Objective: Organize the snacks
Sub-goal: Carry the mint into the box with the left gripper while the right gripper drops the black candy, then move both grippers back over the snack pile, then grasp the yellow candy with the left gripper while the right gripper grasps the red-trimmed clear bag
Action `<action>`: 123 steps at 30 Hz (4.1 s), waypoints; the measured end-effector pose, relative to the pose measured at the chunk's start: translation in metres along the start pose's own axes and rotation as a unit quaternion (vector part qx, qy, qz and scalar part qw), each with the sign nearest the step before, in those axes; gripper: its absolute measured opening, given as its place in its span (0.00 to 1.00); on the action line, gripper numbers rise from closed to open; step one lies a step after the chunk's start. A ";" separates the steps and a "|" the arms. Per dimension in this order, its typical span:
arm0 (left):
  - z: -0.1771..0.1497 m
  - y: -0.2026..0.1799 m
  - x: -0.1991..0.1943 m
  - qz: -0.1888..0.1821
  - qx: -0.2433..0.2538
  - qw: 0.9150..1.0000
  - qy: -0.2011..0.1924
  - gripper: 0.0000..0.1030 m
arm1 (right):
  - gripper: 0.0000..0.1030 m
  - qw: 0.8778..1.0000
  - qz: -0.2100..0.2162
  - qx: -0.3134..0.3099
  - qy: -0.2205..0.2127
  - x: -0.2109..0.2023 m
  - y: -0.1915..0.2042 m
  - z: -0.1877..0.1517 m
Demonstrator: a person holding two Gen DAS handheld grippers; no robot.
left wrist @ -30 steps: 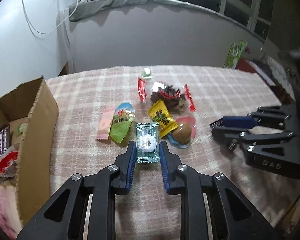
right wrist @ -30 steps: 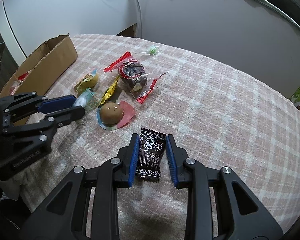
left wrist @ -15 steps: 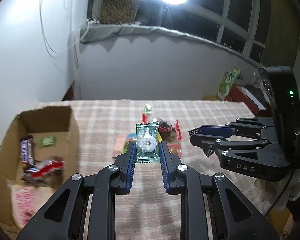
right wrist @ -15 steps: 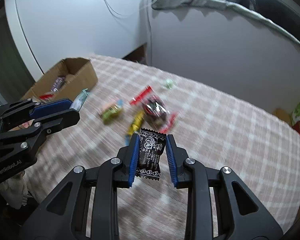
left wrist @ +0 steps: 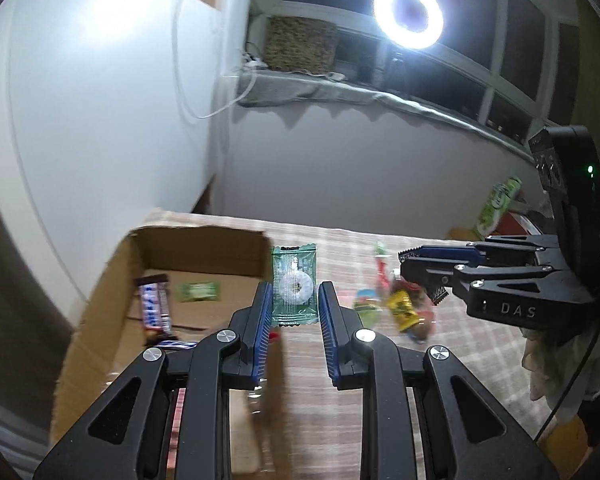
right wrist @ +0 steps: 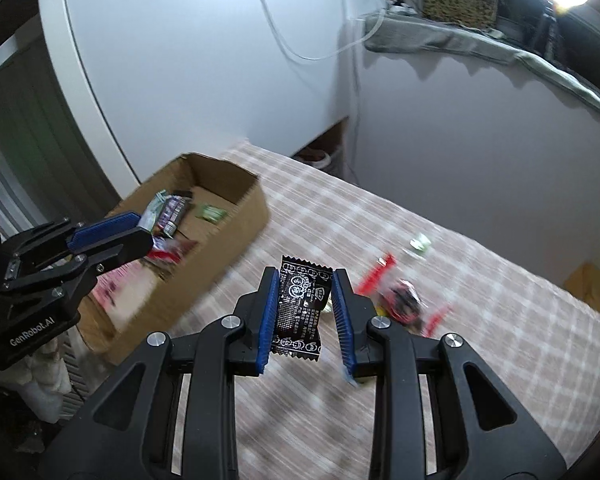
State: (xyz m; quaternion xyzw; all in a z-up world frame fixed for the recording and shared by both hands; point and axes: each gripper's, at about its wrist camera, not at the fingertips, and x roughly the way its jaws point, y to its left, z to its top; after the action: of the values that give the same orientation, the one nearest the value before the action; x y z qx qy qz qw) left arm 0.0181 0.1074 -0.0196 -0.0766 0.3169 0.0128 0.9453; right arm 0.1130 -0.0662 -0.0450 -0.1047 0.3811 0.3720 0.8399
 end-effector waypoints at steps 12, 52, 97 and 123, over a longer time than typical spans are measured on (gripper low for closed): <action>-0.007 0.053 -0.005 0.044 -0.035 0.998 0.002 0.21 | 0.27 0.998 0.047 -0.029 0.008 0.040 0.050 0.041; -0.011 0.006 -0.024 0.000 -0.024 1.000 -0.019 0.42 | 0.67 1.000 0.027 -0.010 -0.004 0.012 0.009 0.037; -0.031 -0.119 0.153 -0.068 0.025 0.987 0.144 0.32 | 0.46 0.989 0.025 -0.029 0.142 0.096 -0.127 -0.019; -0.041 -0.118 0.143 -0.043 0.055 0.988 0.135 0.21 | 0.39 0.992 -0.025 -0.007 0.123 0.076 -0.150 -0.037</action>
State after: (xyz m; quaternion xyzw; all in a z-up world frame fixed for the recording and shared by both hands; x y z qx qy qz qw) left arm 0.1163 -0.0186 -0.1213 -0.0388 0.4381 -0.0553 0.8964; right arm 0.2306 -0.1475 -0.1410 -0.1653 0.4762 0.3384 0.7946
